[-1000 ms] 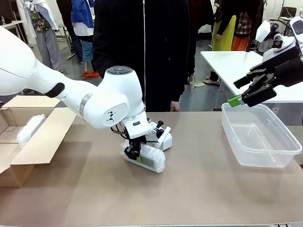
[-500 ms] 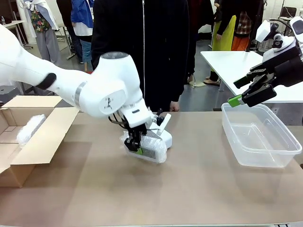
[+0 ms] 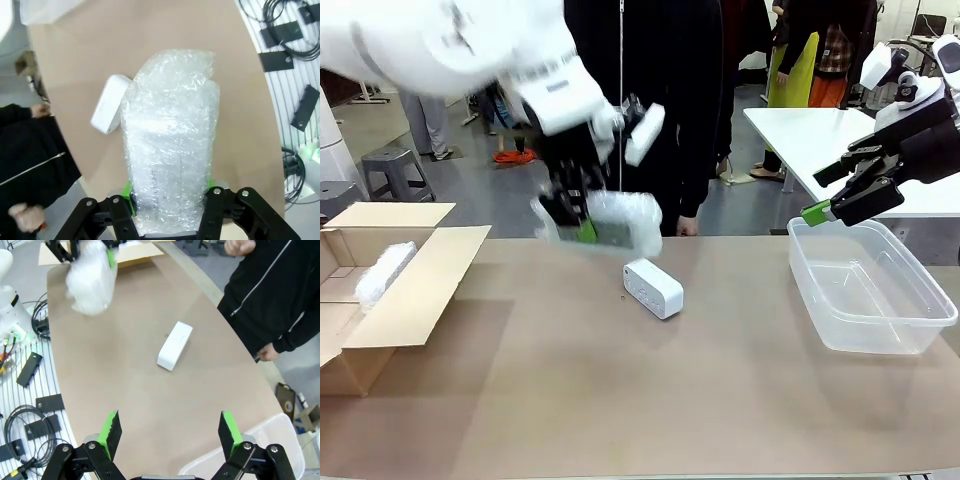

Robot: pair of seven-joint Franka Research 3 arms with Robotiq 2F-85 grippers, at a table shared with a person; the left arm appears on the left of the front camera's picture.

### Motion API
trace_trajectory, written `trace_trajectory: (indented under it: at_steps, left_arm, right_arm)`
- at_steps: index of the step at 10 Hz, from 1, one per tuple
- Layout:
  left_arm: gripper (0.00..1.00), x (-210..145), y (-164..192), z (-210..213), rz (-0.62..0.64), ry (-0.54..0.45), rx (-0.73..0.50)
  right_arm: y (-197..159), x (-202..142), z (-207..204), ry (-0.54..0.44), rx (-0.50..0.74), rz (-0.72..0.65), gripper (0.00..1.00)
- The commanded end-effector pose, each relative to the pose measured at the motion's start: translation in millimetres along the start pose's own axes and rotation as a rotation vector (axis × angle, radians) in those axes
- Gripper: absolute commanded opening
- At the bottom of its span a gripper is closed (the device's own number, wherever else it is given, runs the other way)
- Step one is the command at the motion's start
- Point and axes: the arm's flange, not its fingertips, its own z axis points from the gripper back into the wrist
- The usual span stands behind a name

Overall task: Separate and place wrapped and unwrapped clocks.
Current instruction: Pick up the Digital clock indicated by the person.

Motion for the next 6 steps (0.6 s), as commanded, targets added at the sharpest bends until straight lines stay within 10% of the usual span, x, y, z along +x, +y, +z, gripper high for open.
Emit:
trace_trajectory:
  at_steps: [1, 6]
  left_arm:
    - [0.0, -5.7, 0.0, 35.1, -0.007, -0.009, 0.009]
    - [0.0, -6.1, -6.6, 54.7, 0.005, 0.0, -0.003]
  right_arm:
    - [-0.3, -0.3, -1.5, -0.012, 0.016, -0.003, 1.0]
    - [-0.3, -0.3, -1.5, -0.012, 0.016, -0.003, 1.0]
